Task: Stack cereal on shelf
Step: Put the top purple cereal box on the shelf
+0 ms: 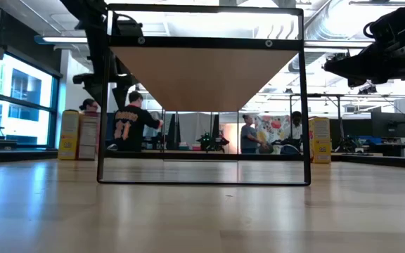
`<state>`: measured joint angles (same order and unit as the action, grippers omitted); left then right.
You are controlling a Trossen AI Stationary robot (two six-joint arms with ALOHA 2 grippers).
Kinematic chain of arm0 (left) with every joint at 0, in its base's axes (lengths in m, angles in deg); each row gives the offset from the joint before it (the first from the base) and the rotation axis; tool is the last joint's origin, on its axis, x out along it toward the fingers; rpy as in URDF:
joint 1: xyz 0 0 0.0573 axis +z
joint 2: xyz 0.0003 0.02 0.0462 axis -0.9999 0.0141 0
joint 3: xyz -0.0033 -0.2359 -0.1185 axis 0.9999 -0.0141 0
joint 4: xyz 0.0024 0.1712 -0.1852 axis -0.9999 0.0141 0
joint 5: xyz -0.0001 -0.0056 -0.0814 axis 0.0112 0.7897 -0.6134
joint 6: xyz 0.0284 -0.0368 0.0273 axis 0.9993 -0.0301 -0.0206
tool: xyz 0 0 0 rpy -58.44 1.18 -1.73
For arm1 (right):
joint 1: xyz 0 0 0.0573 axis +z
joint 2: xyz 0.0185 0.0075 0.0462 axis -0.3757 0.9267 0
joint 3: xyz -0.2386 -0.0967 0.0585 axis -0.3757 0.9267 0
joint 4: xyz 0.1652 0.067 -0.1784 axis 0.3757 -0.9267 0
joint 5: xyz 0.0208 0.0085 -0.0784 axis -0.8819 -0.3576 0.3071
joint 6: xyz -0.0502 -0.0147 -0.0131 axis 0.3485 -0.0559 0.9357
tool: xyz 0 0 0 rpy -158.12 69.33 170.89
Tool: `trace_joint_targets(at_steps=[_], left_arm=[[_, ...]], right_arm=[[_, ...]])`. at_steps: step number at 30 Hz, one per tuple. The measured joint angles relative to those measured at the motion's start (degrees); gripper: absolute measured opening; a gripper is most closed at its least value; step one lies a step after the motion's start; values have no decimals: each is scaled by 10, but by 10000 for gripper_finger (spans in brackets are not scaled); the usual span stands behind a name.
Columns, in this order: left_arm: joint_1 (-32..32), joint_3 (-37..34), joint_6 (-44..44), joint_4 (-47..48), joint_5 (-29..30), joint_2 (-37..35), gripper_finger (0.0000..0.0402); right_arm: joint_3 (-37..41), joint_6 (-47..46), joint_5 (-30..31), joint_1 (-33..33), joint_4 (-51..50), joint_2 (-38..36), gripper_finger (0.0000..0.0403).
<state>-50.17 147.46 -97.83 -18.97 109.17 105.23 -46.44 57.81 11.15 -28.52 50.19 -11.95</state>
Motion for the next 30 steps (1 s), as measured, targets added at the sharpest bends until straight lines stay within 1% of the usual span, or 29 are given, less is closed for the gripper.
trace_joint_targets(at_steps=[6, 9, 13, 20, 27, 30], left_arm=[[9, 0, -2, 14, 14, -31, 252], [16, 0, -19, 24, 22, -48, 252], [28, 0, -72, 28, 36, -64, 252], [35, -3, -148, 31, 41, -53, 252], [34, -62, -216, 24, 41, -53, 252], [30, -76, -231, 14, 50, -55, 252]], right_arm=[[0, 0, 0, 0, 0, 0, 0], [0, 0, 0, 0, 0, 0, 0], [0, 0, 0, 0, 0, 0, 0], [0, 0, 0, 0, 0, 0, 0], [0, 0, 0, 0, 0, 0, 0], [0, 0, 0, 0, 0, 0, 0]])
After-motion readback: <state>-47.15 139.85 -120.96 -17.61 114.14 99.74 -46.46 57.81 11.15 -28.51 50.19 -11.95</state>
